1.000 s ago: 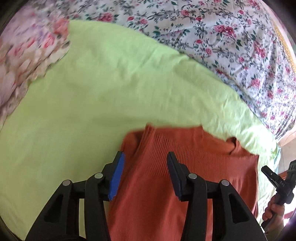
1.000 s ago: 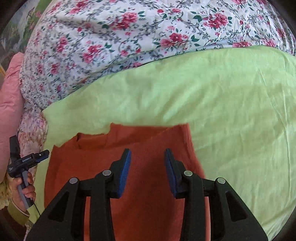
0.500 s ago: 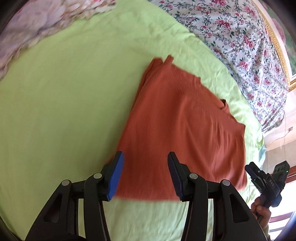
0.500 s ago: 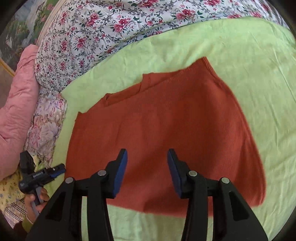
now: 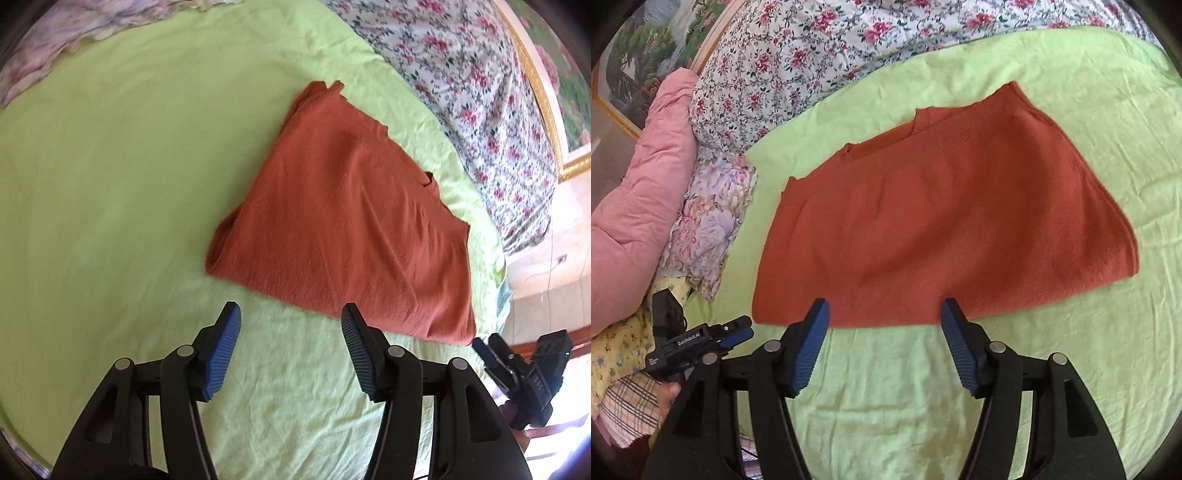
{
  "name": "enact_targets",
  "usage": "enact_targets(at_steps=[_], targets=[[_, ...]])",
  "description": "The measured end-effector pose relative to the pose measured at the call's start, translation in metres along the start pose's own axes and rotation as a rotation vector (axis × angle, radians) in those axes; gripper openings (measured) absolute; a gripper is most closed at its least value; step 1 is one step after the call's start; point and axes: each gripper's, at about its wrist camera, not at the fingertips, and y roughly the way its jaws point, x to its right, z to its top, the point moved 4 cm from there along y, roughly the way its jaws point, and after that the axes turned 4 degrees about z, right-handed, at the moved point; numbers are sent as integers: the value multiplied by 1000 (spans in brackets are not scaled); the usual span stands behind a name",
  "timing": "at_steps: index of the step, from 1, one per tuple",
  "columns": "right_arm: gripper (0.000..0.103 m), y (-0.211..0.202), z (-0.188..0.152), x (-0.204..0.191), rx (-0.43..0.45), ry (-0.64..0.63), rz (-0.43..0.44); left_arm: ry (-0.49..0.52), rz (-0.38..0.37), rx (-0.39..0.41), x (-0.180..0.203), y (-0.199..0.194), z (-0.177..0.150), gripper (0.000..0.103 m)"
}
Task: Fold small clothes
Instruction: 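Move both open tools back above the folded orange sweater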
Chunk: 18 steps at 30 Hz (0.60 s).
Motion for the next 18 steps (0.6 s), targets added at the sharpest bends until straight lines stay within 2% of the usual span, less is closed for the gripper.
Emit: enact_targets(at_steps=[4, 18], targets=[[63, 0, 5, -5, -21, -41, 15, -71, -32, -21, -3, 6, -6, 61], [64, 2, 9, 11, -73, -31, 40, -202, -23, -5, -1, 26, -13, 71]])
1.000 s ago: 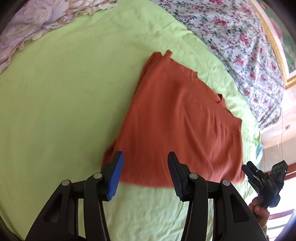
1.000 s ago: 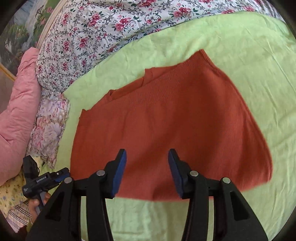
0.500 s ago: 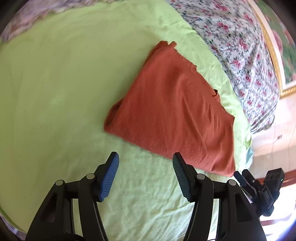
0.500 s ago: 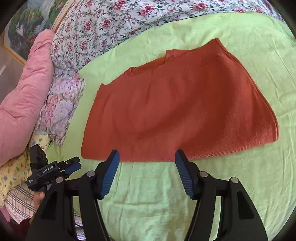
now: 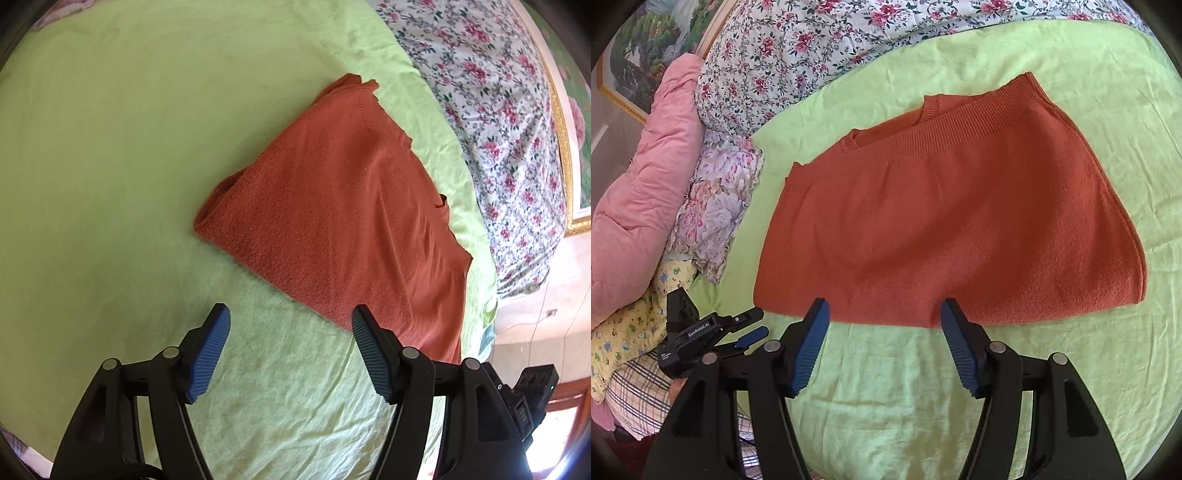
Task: Fold small clothes
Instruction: 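Move both open tools back above the folded orange sweater, then grasp the sweater's side edge with the left tool and lift it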
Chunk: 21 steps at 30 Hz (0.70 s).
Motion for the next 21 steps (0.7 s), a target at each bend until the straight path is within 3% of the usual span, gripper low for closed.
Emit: enact_targets(at_steps=[10, 19, 20, 21], targets=[[64, 3, 0, 4, -25, -5, 9, -121, 8, 78, -7, 19, 22, 78], [64, 2, 13, 9, -45, -23, 20, -138, 61, 192, 5, 34, 49, 81], [64, 3, 17, 12, -45, -20, 24, -122, 71, 198, 8, 34, 51, 74], [64, 4, 21, 15, -44, -18, 25, -93, 77, 204, 14, 35, 54, 50]])
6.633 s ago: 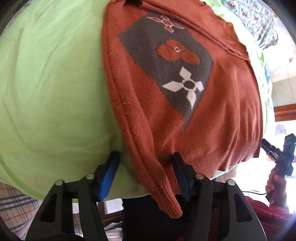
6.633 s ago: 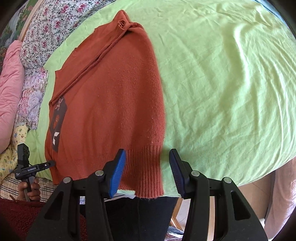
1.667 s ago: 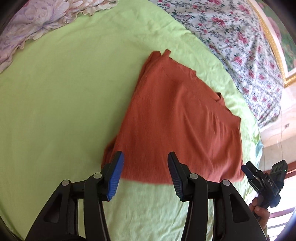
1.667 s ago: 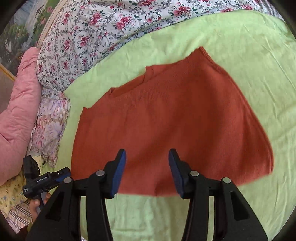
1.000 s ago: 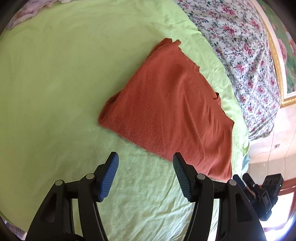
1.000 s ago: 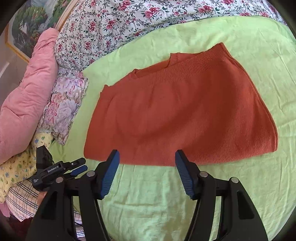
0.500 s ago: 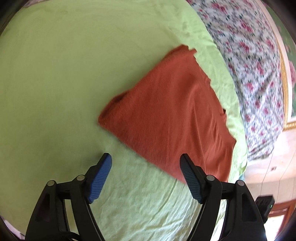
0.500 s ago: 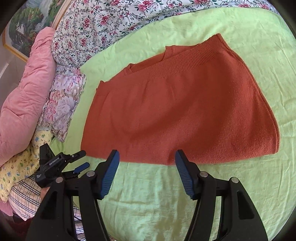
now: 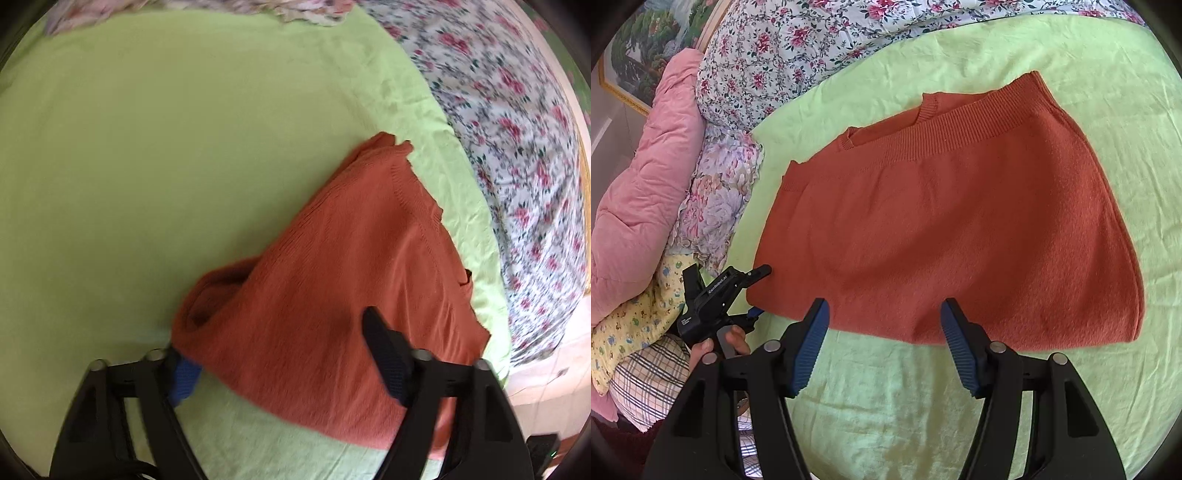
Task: Fold small clothes
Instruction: 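Grasp the sweater's side edge with the left tool and lift it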
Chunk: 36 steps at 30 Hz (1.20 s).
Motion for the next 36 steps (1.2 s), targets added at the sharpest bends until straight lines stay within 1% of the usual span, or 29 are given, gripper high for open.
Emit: enact_targets(at_steps=[1, 2, 3, 4, 5, 6, 9, 12, 14, 16, 17, 19, 22, 25, 28, 31, 32, 33, 34, 35, 36], targets=[[64, 0, 2, 2, 1, 0, 0, 19, -5, -6, 2, 1, 1, 39], [64, 0, 7, 5, 4, 2, 2, 30, -8, -12, 5, 2, 2, 29], [64, 1, 10, 8, 7, 5, 4, 39, -13, -6, 9, 1, 4, 18], [64, 1, 14, 11, 10, 10, 9, 52, -16, 1, 12, -2, 5, 13], [64, 1, 19, 13, 14, 15, 16, 72, -14, 11, 17, -5, 5, 12], [64, 0, 23, 15, 19, 17, 19, 99, -15, 26, 25, -10, 5, 10], [64, -3, 38, 22, 41, 25, 37, 191, -53, 53, 55, -26, 1, 9], [64, -3, 53, 29, 46, 31, 53, 311, -103, 59, 100, -41, -11, 9], [64, -2, 62, 33, 53, 35, 65, 401, -132, 56, 135, -46, -25, 9], [64, 0, 75, 40, 60, 58, 91, 498, -165, 41, 169, -45, -48, 9], [64, 2, 80, 43, 58, 68, 104, 543, -170, 30, 182, -43, -60, 9], [64, 9, 92, 47, 35, 90, 143, 640, -155, -7, 203, -29, -88, 9], [64, 24, 105, 52, -10, 118, 200, 755, -111, -65, 218, -2, -125, 9], [64, 50, 118, 48, -72, 123, 236, 830, -66, -71, 222, 11, -149, 9], [64, 76, 126, 43, -114, 106, 244, 855, -58, -60, 226, 12, -154, 9], [64, 105, 135, 28, -149, 75, 251, 868, -56, -59, 226, 10, -155, 9], [63, 117, 139, 21, -164, 52, 233, 873, -53, -58, 226, 10, -155, 9], [59, 123, 141, 19, -171, 39, 215, 880, -51, -55, 227, 10, -156, 9], [47, 132, 143, 14, -184, 16, 194, 889, -43, -50, 229, 9, -158, 9], [37, 140, 144, 9, -203, -19, 167, 897, -38, -45, 231, 9, -159, 9], [18, 144, 145, 7, -210, -36, 150, 903, -38, -42, 229, 6, -159, 9]])
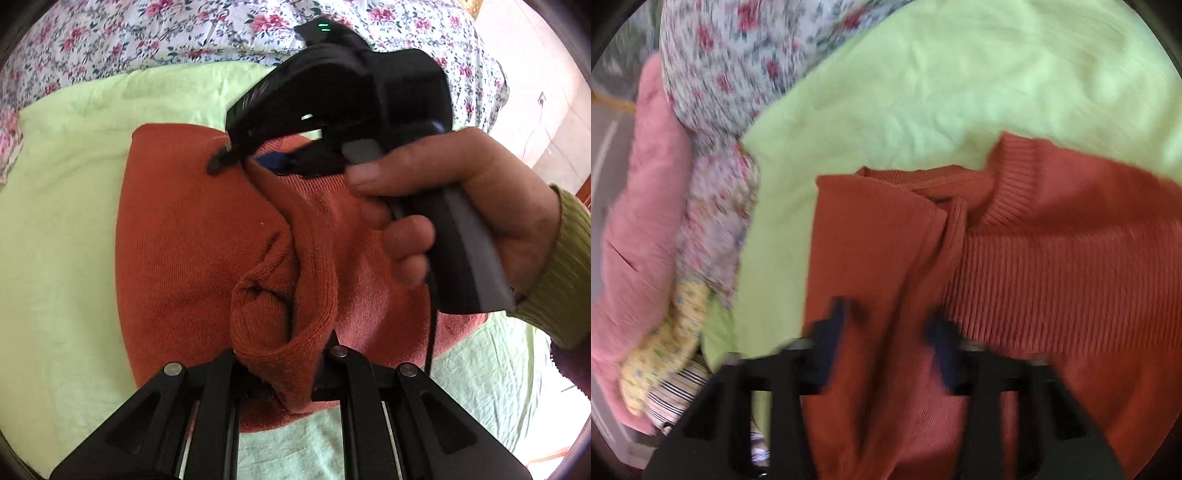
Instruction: Fold small clothes
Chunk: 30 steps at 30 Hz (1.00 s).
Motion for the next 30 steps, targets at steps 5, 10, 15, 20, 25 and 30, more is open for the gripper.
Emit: enact_targets(at_steps=[5, 10, 15, 20, 25, 30], targets=[[14, -43, 0, -9, 73, -50, 27, 18, -80, 60, 25, -29, 13, 9], [13, -119, -10, 13, 175, -60, 27, 74, -213, 54, 78, -24, 21, 9], [13, -147, -24, 64, 213, 10, -29, 130, -249, 19, 126, 4, 14, 9], [13, -148, -33, 94, 225, 44, -44, 155, -249, -23, 146, 23, 10, 9], [12, -159, -36, 100, 268, 48, -28, 156, -263, -14, 155, 24, 17, 9], [12, -148, -42, 124, 225, 72, -96, 144, -265, -70, 148, 48, 10, 10]])
